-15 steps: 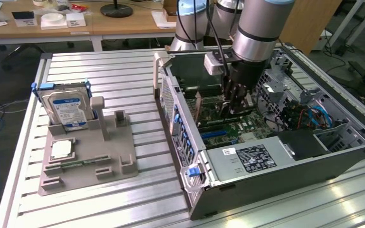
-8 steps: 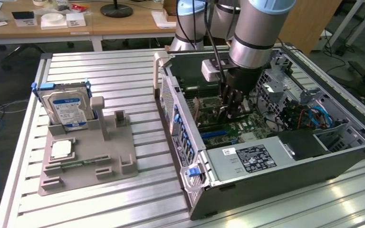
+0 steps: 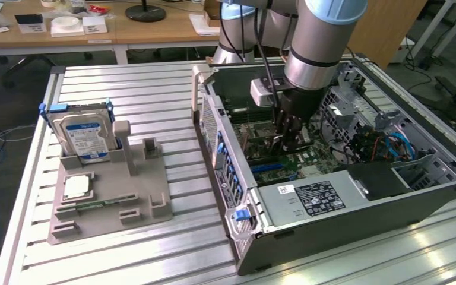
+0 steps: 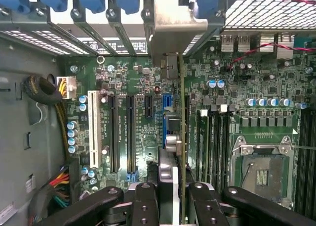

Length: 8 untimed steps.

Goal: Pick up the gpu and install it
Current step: 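Insert the gpu into the slot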

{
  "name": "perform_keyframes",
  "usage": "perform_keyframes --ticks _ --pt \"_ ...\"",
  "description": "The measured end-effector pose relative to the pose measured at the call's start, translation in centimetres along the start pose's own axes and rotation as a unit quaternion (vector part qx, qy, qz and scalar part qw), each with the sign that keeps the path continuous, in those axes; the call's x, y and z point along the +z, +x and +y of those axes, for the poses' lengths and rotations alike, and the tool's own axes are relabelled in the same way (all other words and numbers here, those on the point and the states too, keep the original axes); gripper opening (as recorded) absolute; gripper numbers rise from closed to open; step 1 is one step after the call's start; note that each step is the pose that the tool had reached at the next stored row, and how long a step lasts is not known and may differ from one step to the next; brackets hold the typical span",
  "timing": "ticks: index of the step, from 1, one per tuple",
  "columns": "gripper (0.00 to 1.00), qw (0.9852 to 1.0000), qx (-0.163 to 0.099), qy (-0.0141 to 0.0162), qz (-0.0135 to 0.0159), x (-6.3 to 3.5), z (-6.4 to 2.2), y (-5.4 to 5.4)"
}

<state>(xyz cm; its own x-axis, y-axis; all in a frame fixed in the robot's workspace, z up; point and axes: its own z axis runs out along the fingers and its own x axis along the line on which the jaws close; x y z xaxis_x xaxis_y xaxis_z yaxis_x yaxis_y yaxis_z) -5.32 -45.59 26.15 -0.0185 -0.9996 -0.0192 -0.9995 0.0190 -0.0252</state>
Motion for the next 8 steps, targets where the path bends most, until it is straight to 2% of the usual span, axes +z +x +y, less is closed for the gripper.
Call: perform_keyframes --ticks 3,8 --pt "0.28 1.0 0.0 0.0001 -0.0001 0.2 0.41 0.0" --pt "0.28 1.0 0.0 0.0 -0.0001 1.09 0.46 0.1"
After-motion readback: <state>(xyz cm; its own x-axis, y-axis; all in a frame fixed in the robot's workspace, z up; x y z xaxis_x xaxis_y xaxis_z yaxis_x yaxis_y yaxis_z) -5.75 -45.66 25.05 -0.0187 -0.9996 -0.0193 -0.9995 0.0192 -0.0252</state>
